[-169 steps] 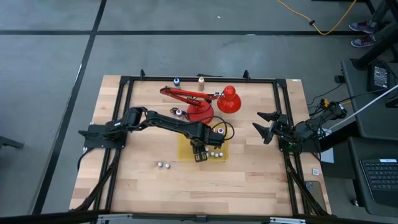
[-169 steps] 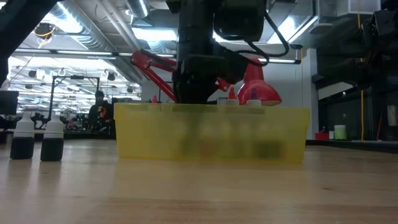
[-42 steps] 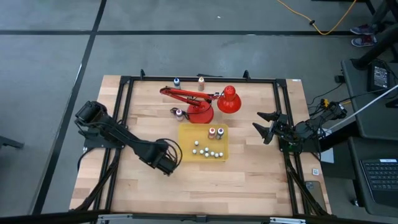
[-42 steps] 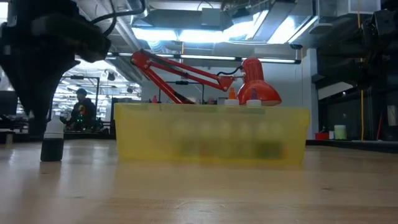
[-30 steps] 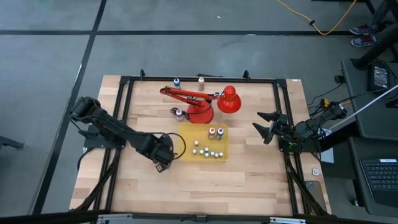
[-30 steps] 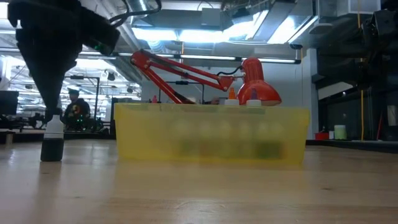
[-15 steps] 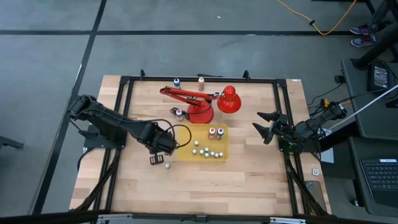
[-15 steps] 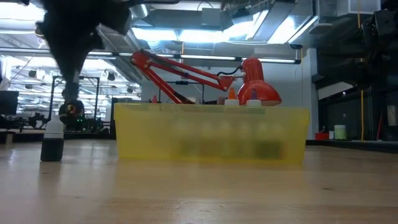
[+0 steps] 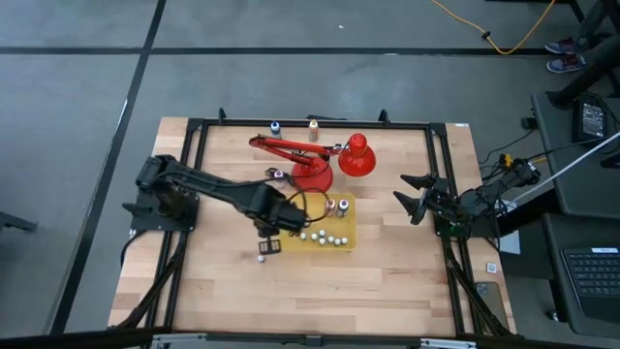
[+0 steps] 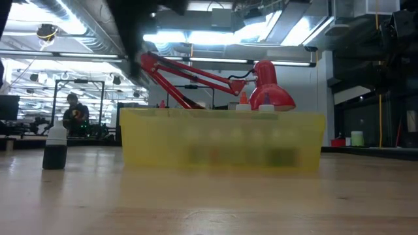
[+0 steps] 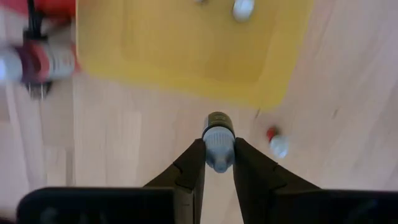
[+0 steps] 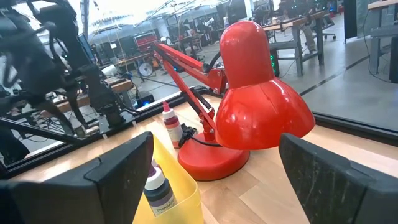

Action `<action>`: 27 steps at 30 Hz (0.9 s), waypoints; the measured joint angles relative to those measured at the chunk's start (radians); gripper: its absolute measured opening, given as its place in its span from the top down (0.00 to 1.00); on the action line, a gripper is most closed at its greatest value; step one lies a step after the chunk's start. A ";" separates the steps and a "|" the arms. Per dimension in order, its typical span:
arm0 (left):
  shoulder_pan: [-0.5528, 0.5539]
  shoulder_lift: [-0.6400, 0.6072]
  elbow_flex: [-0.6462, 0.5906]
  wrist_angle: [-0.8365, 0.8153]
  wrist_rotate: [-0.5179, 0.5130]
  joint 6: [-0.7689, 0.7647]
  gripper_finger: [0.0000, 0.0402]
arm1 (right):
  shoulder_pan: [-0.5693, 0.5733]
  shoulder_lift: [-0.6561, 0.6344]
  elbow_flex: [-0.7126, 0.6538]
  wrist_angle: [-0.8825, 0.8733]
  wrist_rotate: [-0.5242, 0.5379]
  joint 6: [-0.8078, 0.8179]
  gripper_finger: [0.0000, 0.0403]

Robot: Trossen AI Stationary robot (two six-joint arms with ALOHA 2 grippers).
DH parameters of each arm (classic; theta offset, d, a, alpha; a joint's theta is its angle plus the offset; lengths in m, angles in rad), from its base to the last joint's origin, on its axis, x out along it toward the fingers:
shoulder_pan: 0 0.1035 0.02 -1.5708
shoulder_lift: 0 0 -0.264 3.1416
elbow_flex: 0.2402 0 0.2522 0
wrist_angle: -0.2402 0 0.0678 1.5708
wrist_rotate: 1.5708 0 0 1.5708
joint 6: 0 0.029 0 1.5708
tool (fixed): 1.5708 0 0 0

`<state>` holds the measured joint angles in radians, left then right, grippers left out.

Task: Pick & Place food coloring
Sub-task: Put the small black food bottle into the yellow bin

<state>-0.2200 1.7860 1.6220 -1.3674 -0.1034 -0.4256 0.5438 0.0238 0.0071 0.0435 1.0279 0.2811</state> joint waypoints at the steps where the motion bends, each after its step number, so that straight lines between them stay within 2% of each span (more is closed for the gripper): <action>1: 0.003 0.021 0.032 0.001 0.000 0.006 0.84 | 0.000 0.000 0.000 0.000 0.000 0.001 0.14; 6: 0.016 0.138 0.170 -0.002 -0.003 0.034 0.84 | 0.000 0.000 0.000 0.000 0.000 0.001 0.14; 10: 0.028 0.213 0.210 0.008 -0.004 0.047 0.84 | 0.000 0.000 0.000 0.000 0.000 0.000 0.14; 18: 0.034 0.296 0.179 0.093 -0.009 0.055 0.84 | 0.000 0.000 0.000 0.000 0.000 -0.001 0.14; 27: 0.044 0.299 0.078 0.198 -0.009 0.021 0.84 | 0.000 0.000 0.000 0.000 0.000 0.001 0.14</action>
<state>-0.1765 2.0850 1.7002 -1.1697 -0.1127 -0.4048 0.5438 0.0242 0.0071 0.0437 1.0279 0.2821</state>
